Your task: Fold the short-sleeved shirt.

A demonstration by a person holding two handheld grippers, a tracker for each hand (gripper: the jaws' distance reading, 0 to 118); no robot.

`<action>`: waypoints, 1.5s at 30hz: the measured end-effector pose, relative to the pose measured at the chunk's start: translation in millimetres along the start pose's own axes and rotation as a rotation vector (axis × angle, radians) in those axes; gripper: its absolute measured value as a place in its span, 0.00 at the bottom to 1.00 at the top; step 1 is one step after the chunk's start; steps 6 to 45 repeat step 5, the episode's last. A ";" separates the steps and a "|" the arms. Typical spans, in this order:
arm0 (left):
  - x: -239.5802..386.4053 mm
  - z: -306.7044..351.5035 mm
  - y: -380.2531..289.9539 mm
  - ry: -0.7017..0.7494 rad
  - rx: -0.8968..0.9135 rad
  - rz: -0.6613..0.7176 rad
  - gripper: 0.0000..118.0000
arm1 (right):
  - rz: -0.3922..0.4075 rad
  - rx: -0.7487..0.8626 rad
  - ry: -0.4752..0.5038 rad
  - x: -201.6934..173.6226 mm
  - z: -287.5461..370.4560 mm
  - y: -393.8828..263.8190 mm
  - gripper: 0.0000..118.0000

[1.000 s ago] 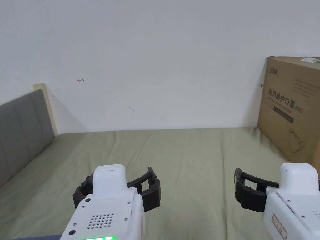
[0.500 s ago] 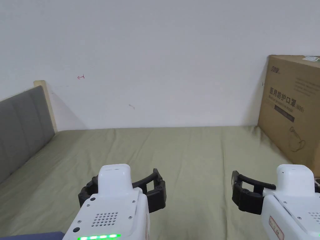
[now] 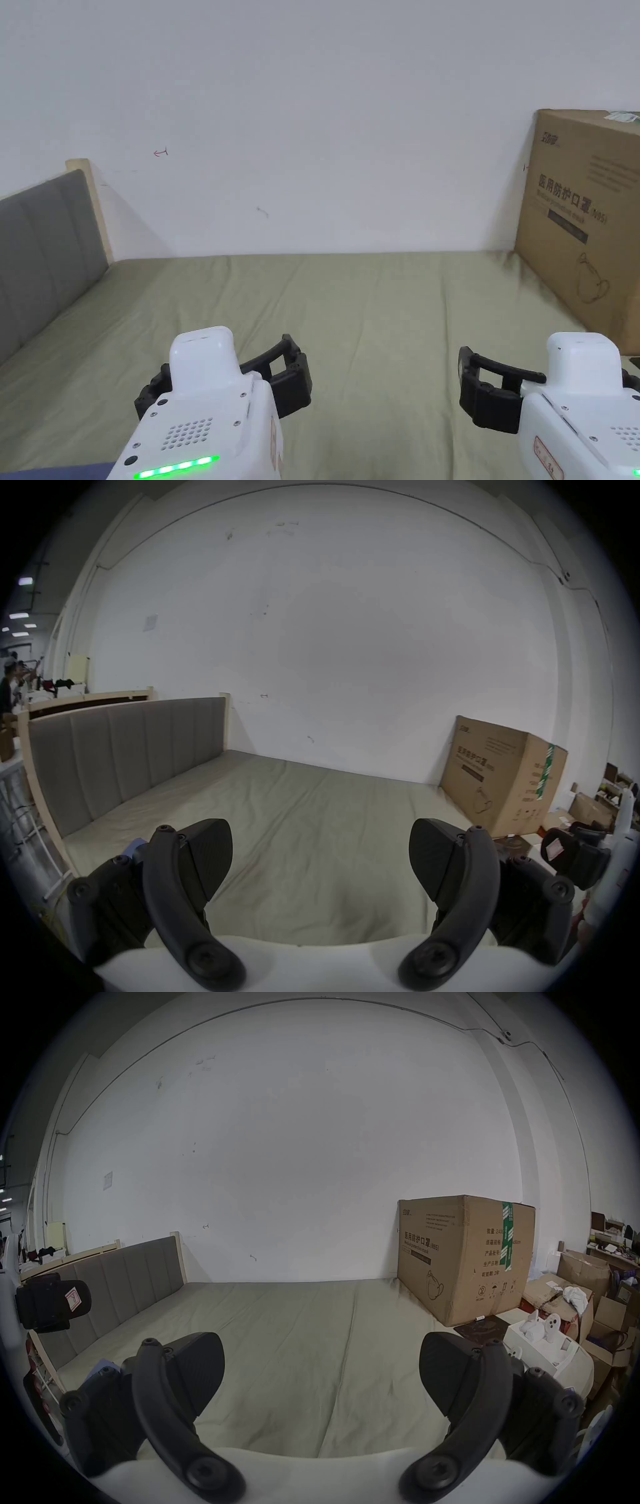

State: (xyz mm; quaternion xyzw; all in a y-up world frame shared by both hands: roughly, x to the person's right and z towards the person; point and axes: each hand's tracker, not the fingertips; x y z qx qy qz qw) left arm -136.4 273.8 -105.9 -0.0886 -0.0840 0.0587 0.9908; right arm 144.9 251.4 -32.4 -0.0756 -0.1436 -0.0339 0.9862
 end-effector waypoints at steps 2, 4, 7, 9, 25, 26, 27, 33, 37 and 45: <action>0.9 -2.5 -1.4 0.010 -0.002 -0.012 0.91 | -0.004 -0.002 0.004 0.0 -0.1 -0.6 0.96; 0.0 -2.3 -2.1 -0.003 -0.003 -0.008 0.91 | -0.004 -0.003 0.004 -0.2 -0.2 -1.3 0.96; 0.1 -2.0 -2.6 -0.010 -0.002 -0.002 0.91 | -0.003 -0.004 0.005 -0.4 -0.3 -1.4 0.96; 0.1 -2.0 -2.6 -0.010 -0.002 -0.002 0.91 | -0.003 -0.004 0.005 -0.4 -0.3 -1.4 0.96; 0.1 -2.0 -2.6 -0.010 -0.002 -0.002 0.91 | -0.003 -0.004 0.005 -0.4 -0.3 -1.4 0.96; 0.1 -2.0 -2.6 -0.010 -0.002 -0.002 0.91 | -0.003 -0.004 0.005 -0.4 -0.3 -1.4 0.96; 0.1 -2.0 -2.6 -0.010 -0.002 -0.002 0.91 | -0.003 -0.004 0.005 -0.4 -0.3 -1.4 0.96; 0.1 -2.0 -2.6 -0.010 -0.002 -0.002 0.91 | -0.003 -0.004 0.005 -0.4 -0.3 -1.4 0.96; 0.1 -2.0 -2.6 -0.010 -0.002 -0.002 0.91 | -0.003 -0.004 0.005 -0.4 -0.3 -1.4 0.96; 0.1 -2.0 -2.6 -0.010 -0.002 -0.002 0.91 | -0.003 -0.004 0.005 -0.4 -0.3 -1.4 0.96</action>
